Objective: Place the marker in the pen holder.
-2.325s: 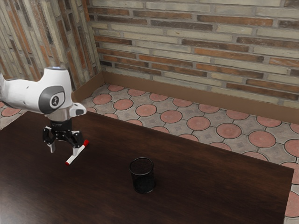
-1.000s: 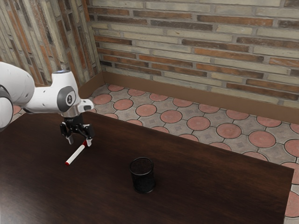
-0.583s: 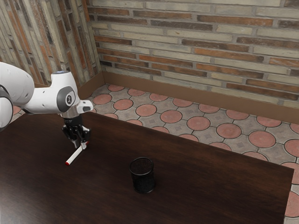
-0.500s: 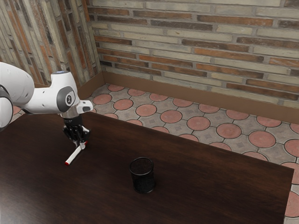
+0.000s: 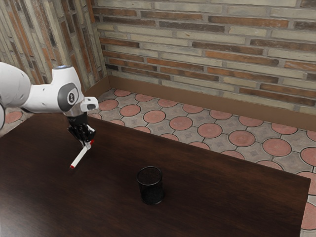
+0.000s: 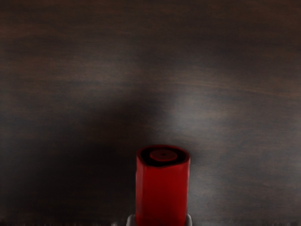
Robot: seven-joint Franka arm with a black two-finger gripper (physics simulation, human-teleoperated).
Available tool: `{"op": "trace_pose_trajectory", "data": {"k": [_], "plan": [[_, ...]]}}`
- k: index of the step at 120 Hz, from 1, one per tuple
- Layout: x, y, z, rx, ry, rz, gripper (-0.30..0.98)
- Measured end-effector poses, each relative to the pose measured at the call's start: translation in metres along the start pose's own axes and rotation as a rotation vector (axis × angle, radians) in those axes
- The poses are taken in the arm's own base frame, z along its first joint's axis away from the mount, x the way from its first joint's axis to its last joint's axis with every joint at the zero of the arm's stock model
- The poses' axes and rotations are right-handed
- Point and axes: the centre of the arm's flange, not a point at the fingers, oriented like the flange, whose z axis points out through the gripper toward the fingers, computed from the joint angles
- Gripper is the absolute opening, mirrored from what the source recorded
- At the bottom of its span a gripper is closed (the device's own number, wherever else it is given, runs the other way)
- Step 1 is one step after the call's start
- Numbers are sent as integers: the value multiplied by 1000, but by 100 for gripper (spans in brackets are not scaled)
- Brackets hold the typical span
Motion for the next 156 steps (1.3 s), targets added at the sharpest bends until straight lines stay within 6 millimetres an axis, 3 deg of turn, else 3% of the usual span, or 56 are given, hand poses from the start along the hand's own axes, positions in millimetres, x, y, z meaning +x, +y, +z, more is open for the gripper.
{"op": "trace_pose_trajectory", "data": {"k": [11,20,35,53,63,76,88,104,115,143,156], "plan": [[-8,36,-44,22,57,61,-10],[-25,80,-84,64,102,146,-10],[-59,138,-122,132,150,240,-10],[-95,214,-135,193,208,341,-10],[-113,246,-147,211,256,367,-10],[-154,301,-160,232,320,426,-10],[-170,333,-163,228,358,441,-10],[-177,371,-153,201,394,456,-10],[-181,385,-152,186,420,441,-10],[-169,395,-125,160,427,376,-10],[-160,390,-118,172,439,355,-10]]}}
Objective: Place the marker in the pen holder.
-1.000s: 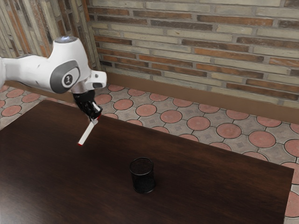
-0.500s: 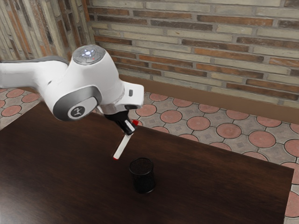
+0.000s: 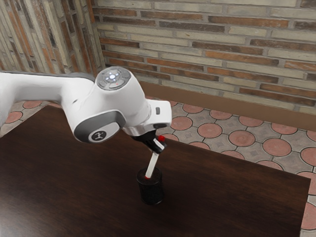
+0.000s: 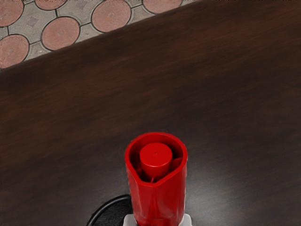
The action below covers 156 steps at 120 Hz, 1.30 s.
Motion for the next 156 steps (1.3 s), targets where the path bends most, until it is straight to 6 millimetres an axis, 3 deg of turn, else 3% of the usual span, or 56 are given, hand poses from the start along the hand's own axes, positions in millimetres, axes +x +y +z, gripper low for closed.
{"op": "trace_pose_trajectory", "data": {"k": [22,65,89,109,117,124,133,140,148,156], "plan": [[7,-14,20,22,-6,-37,-10],[6,-21,23,44,7,-76,-10],[7,-23,17,36,13,-97,33],[8,-25,8,38,27,-101,52],[18,-46,-9,48,55,-142,57],[51,-74,-51,60,88,-214,60],[79,-106,-104,55,82,-307,62],[95,-148,-150,52,67,-395,64],[98,-209,-184,61,30,-499,65],[102,-245,-212,71,-2,-552,66]]}}
